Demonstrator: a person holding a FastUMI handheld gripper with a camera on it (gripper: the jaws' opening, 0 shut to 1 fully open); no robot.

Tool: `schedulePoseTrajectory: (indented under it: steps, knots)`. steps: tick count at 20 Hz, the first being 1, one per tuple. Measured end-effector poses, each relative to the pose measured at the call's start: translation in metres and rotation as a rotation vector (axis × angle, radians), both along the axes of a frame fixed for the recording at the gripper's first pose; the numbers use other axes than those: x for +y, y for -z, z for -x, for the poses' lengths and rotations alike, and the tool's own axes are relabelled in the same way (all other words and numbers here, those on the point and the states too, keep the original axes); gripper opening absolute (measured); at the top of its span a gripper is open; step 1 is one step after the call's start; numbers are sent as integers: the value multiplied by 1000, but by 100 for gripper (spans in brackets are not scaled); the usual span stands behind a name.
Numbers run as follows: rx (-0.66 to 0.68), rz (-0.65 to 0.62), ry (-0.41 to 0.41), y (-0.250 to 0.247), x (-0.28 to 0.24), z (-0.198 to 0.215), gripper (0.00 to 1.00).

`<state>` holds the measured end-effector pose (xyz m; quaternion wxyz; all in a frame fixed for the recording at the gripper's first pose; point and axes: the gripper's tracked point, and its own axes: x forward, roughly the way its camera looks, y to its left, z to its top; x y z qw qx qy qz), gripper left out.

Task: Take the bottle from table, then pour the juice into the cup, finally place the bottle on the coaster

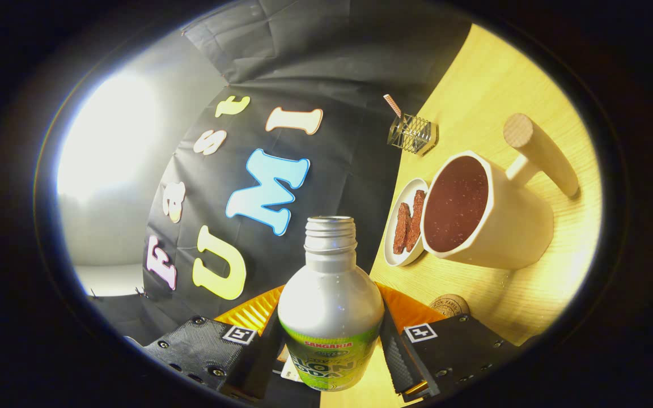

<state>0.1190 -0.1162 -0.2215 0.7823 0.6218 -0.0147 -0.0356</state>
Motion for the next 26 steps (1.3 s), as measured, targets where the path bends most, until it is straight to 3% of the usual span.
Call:
schedulePoseTrajectory:
  steps: [16, 26]
  knots:
    - [-25, -322, 53, 6, 1, -19, 79]
    - [-61, -421, 98, 3, -3, -17, 79]
